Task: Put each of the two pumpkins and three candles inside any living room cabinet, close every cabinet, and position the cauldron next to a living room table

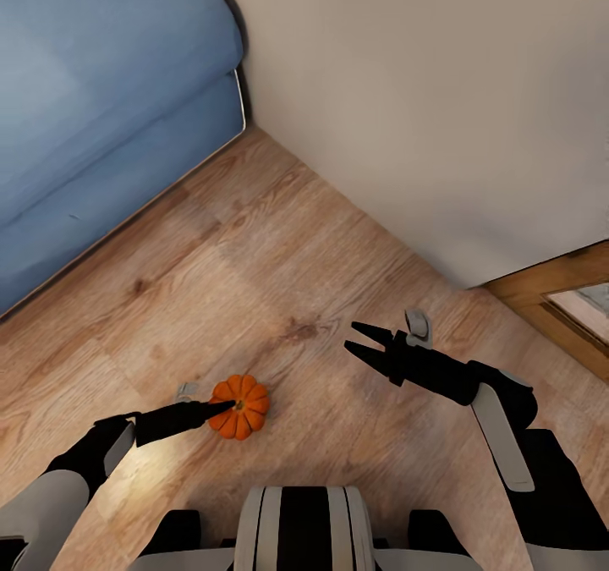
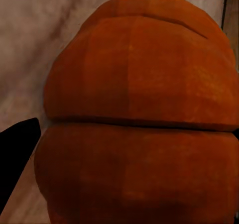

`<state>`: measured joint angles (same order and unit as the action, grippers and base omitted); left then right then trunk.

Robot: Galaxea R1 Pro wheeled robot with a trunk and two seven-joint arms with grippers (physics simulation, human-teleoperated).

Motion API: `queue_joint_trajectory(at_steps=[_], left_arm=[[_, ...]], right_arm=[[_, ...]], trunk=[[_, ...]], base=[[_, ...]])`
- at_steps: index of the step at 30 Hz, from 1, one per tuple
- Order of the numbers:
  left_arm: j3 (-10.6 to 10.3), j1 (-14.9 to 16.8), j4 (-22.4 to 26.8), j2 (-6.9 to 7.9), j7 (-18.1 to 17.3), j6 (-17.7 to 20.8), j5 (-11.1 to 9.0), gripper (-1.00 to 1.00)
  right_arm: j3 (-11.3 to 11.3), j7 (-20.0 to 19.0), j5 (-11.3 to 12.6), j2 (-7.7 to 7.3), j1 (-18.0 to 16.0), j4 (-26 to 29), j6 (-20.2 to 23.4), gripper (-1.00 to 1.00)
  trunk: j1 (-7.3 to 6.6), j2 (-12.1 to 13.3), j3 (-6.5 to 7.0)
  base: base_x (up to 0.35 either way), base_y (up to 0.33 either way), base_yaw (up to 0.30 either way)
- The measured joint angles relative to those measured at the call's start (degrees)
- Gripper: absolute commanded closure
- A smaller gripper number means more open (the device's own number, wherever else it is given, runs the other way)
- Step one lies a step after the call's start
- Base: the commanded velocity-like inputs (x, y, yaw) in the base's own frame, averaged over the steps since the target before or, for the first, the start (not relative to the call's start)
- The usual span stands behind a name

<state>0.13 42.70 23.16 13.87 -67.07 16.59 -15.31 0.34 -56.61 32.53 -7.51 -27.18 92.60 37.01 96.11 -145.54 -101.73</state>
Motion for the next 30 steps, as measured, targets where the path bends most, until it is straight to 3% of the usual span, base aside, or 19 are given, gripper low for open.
queue_joint_trajectory(at_steps=[4,5,6,7,9,12,18,30], left_arm=[[0.4,-1.7,6.7,0.48,-3.5,1.7,-0.4,1.00],[0.7,-3.6,10.9,0.59,-4.0,3.9,-0.5,1.00],[1.5,-5.8,16.1,0.69,-4.3,6.6,-0.5,1.00],[4.2,-9.9,24.7,0.81,-4.3,10.9,-0.2,1.00],[7.2,-12.9,31.5,0.77,-3.9,14.1,-0.1,1.00],[6.8,-11.9,30.6,1.74,-4.7,14.4,-0.4,1.00],[6.8,-11.9,30.3,3.72,-5.5,14.3,-0.4,1.00],[6.8,-11.9,30.3,3.80,-5.6,14.4,-0.4,1.00]], right_arm=[[0.3,1.3,0.0,0.46,-0.1,0.0,0.2,-1.00],[0.4,2.9,0.0,0.56,-0.2,0.0,0.6,-1.00],[0.5,5.0,0.0,0.66,-0.3,0.0,1.1,-1.00],[0.9,8.6,0.0,0.82,-0.5,0.0,2.1,-1.00],[1.8,11.7,0.0,1.31,-0.7,0.0,3.1,-1.00],[1.4,10.7,-0.2,0.47,-1.1,-0.1,3.1,-1.00],[1.5,8.8,-0.2,0.47,-1.1,-0.1,3.1,-1.00],[1.5,7.7,-0.2,0.47,-1.1,-0.1,3.1,-1.00]], trunk=[[-0.10,0.1,0.89],[-0.13,0.1,1.11],[-0.16,0.1,1.33],[-0.19,0.1,1.55],[-0.23,0.1,1.99],[-0.24,0.1,2.00],[-0.23,0.1,1.99],[-0.23,0.1,1.99]], base=[[0.000,0.000,0.000],[0.000,0.000,0.000],[0.000,0.000,0.000],[0.000,0.000,0.000],[0.000,0.000,0.000],[0.000,0.000,0.000],[0.000,0.000,0.000],[0.000,0.000,0.000]])
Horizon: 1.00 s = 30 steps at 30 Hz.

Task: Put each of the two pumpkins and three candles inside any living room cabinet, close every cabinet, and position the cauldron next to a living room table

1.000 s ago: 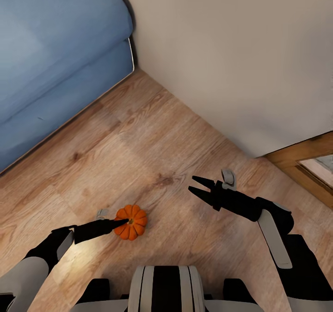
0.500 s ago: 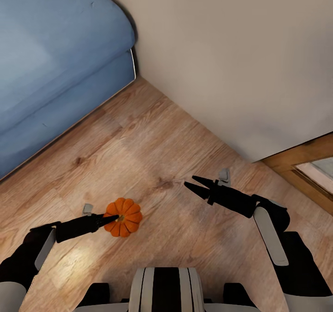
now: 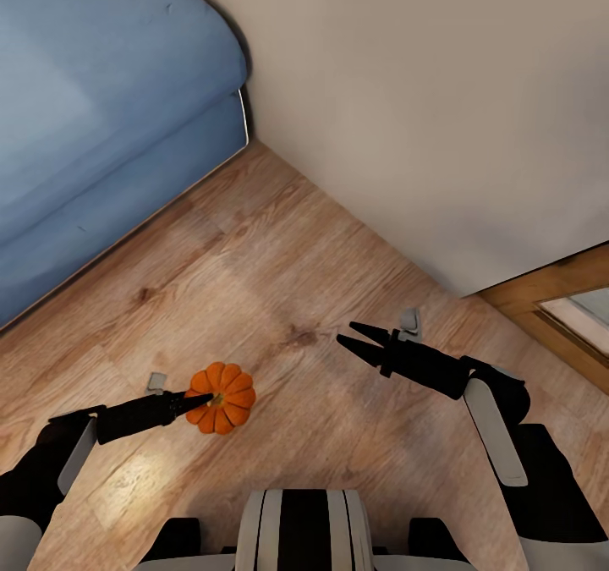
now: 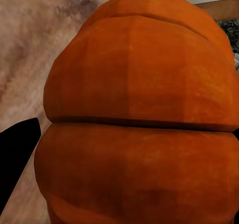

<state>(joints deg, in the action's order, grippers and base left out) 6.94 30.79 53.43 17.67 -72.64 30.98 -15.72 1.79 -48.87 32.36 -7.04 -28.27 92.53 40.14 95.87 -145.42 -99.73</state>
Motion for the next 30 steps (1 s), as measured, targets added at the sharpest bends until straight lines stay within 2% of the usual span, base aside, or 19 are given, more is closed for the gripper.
queue_joint_trajectory(at_steps=[8,25,30], left_arm=[[0.6,-1.7,0.7,-1.64,0.9,0.2,0.3,1.00],[0.6,-2.1,0.8,-1.81,0.7,0.1,0.3,1.00],[0.7,-2.2,1.4,-1.79,0.7,0.5,0.0,1.00]], right_arm=[[0.3,-0.1,0.3,-0.56,0.4,-0.1,0.4,-1.00],[0.3,-0.1,0.2,-0.61,0.5,-0.2,0.5,-1.00],[0.4,-0.1,0.2,-0.56,0.5,-0.2,0.5,-1.00]], trunk=[[0.00,0.0,0.00],[0.00,0.0,0.00],[0.00,0.0,0.00]], base=[[0.000,0.000,0.000],[-0.002,0.000,0.000],[-0.182,0.000,0.000]])
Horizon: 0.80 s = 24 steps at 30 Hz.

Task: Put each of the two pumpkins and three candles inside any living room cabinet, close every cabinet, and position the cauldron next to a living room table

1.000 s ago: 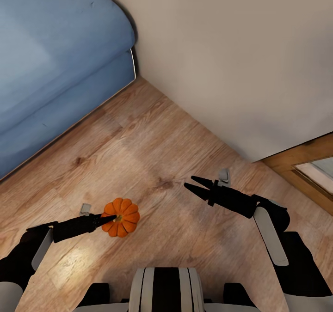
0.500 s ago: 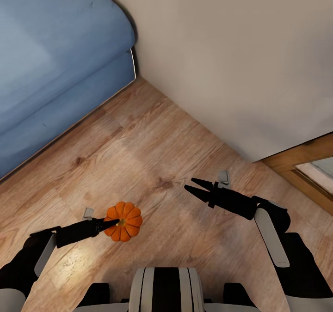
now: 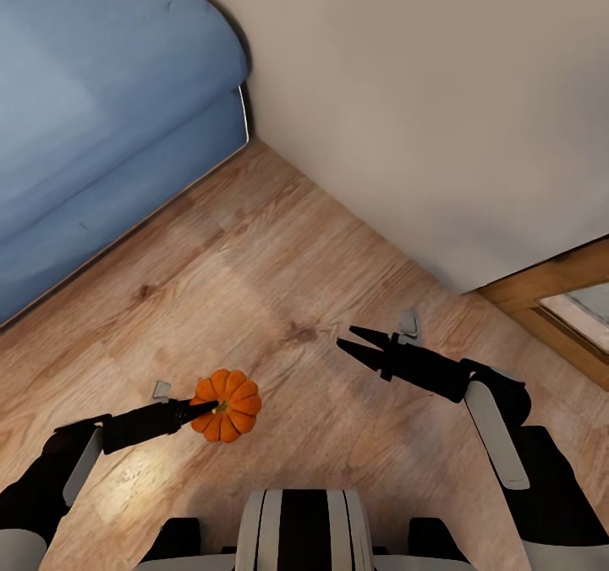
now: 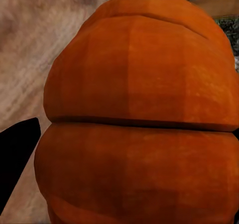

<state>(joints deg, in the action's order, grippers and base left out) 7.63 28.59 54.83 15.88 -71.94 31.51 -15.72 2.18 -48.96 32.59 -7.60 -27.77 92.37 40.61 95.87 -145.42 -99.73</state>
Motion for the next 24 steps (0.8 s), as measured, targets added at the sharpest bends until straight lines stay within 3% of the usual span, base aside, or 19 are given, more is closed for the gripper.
queue_joint_trajectory(at_steps=[2,4,8,16,24], left_arm=[[0.0,-0.5,2.6,-0.07,-0.1,1.9,-1.2,1.00],[0.0,-2.4,8.3,-0.23,0.1,5.2,-2.8,1.00],[0.0,-3.9,12.9,-0.27,0.4,7.0,-3.1,1.00],[0.1,-4.7,14.8,-0.23,0.5,7.7,-3.2,1.00],[0.1,-4.9,15.0,-0.23,0.6,7.7,-3.3,1.00]], right_arm=[[0.0,0.0,0.0,-0.01,0.0,0.0,0.0,-1.00],[0.0,0.0,0.0,-0.03,0.0,0.0,0.0,-1.00],[0.0,0.0,0.0,-0.04,0.0,0.0,0.0,-1.00],[0.0,0.0,0.0,-0.04,0.0,0.0,0.0,-1.00],[0.0,-0.1,0.0,-0.08,0.2,0.1,0.0,-1.00]], trunk=[[0.00,0.0,0.00],[0.00,0.0,0.00],[0.00,0.0,0.00],[0.00,0.0,0.00],[0.00,0.0,0.00]], base=[[-0.282,0.000,0.000],[-0.310,0.000,0.000],[-0.322,-0.016,0.000],[-0.298,-0.042,0.000],[-0.045,-0.005,0.000]])
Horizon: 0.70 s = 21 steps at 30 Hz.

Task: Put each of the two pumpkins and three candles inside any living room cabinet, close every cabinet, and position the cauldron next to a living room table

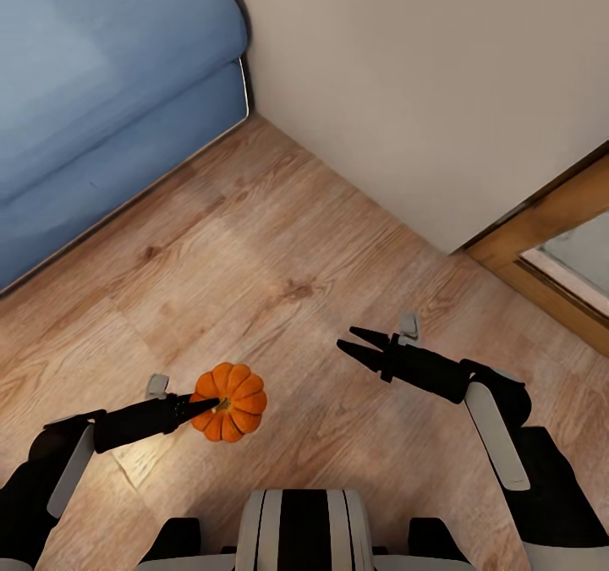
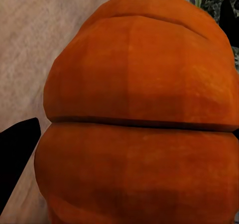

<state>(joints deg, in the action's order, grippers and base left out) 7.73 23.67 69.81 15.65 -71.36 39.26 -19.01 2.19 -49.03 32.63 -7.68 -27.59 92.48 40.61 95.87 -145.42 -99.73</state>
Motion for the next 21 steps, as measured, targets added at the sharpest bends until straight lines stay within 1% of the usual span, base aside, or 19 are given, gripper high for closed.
queue_joint_trajectory(at_steps=[7,10,12,13,14,15,16,17,19,21], left_arm=[[0.0,-0.5,0.3,-0.05,0.0,0.0,-0.1,1.00],[0.4,-1.8,1.4,-0.07,0.2,0.1,-0.1,1.00],[2.3,-2.6,2.1,-0.18,0.9,0.3,-0.2,1.00],[4.9,-3.6,3.2,-0.54,1.4,1.1,-0.3,1.00],[6.3,-4.2,4.0,-0.86,1.6,1.8,-0.3,1.00],[8.4,-5.8,7.0,-1.39,1.7,4.1,-0.8,1.00],[8.9,-6.4,8.1,-1.53,1.8,4.5,-0.5,1.00],[9.7,-7.4,10.0,-2.01,2.0,5.3,-0.5,1.00],[10.6,-8.3,11.7,-2.66,2.3,6.0,-0.1,1.00],[10.9,-8.7,12.6,-2.96,2.5,6.3,0.1,1.00]], right_arm=[[0.0,-0.1,0.1,-0.03,0.1,0.1,0.0,-1.00],[0.0,-0.1,0.1,-0.01,0.2,0.1,0.5,-1.00],[0.0,0.0,0.0,0.09,0.2,0.1,1.8,-1.00],[0.0,0.2,-0.1,0.21,0.1,0.1,4.0,-1.00],[0.0,0.3,-0.2,0.27,0.1,0.1,5.2,-1.00],[0.0,0.4,-0.3,0.34,-0.2,0.1,8.3,-1.00],[0.0,0.5,-0.3,0.36,-0.3,0.1,9.0,-1.00],[0.0,0.5,-0.3,0.42,-0.4,0.1,9.7,-1.00],[0.1,0.8,-0.4,0.52,-0.5,0.1,10.3,-1.00],[0.2,1.0,-0.4,0.57,-0.6,0.1,10.5,-1.00]], trunk=[[0.00,0.0,0.00],[0.00,0.0,0.00],[0.00,0.0,0.00],[0.00,0.0,0.00],[0.00,0.0,0.00],[-0.01,0.0,0.00],[0.00,0.0,0.00],[0.00,0.0,0.00],[0.00,0.0,0.00],[0.00,0.0,0.00]], base=[[-0.004,0.000,0.000],[0.000,0.000,0.000],[0.000,0.000,0.000],[0.000,0.000,0.000],[0.000,0.000,0.000],[0.000,0.000,0.000],[0.000,0.000,0.000],[0.000,0.000,0.000],[0.000,0.000,0.000],[0.000,0.000,0.000]])
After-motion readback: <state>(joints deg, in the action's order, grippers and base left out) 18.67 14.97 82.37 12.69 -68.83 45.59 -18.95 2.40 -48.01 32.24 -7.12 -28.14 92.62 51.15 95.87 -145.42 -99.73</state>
